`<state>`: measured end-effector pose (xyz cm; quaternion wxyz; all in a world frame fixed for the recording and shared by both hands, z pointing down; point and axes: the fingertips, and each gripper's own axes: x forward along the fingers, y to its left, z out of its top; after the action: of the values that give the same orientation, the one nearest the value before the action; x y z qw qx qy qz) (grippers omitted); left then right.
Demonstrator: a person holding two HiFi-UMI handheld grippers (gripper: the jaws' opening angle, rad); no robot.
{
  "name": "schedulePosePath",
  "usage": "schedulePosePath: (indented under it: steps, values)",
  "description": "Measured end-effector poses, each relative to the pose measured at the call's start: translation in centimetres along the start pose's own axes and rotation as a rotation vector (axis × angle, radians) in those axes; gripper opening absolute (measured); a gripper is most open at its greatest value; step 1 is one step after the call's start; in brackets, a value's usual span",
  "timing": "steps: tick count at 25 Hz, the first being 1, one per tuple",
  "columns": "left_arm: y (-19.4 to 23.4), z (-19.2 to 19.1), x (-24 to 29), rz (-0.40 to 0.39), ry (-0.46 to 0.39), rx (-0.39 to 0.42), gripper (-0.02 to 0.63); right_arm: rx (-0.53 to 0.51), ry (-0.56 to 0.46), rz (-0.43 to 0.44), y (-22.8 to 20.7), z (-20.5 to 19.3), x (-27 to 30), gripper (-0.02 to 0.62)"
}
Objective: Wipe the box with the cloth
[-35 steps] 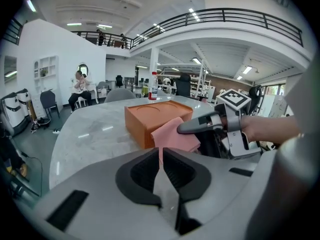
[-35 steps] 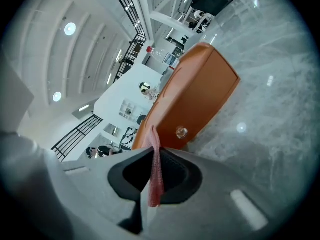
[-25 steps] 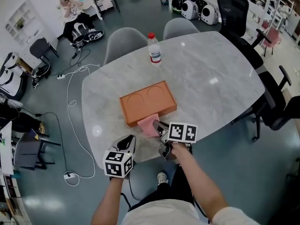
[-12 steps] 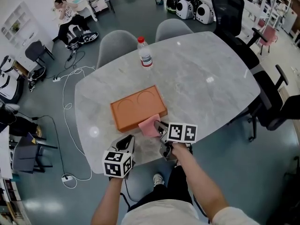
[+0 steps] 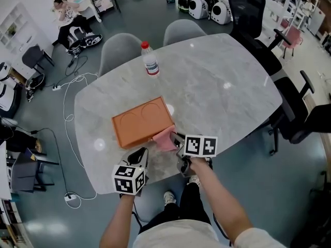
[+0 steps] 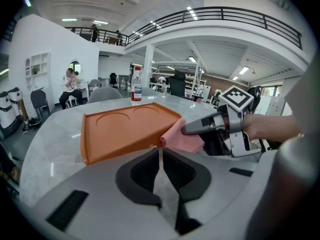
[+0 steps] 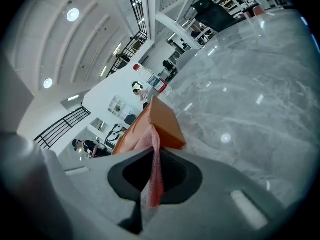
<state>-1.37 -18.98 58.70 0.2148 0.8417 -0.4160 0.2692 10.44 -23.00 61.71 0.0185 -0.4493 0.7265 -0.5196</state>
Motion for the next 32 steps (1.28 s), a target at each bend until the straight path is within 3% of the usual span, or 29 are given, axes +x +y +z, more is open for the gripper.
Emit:
schedulePosePath:
  steps: [13,21,32]
  values:
    - [-1.9,2.2,1.8,-0.030,-0.017,0.009,0.029,-0.091,-0.014,-0.048,-1.6,2.8,-3.0,0.018]
    - [-1.6,5.0,-0.3,-0.010,-0.089,-0.009,0.029,-0.283,-0.024,-0.002,3.4,4.1,-5.3,0.018]
    - [1.3,8.7,-5.6,0.079,-0.210,-0.022,0.029,-0.500,-0.077,0.020,10.5,6.3,-6.9,0.018]
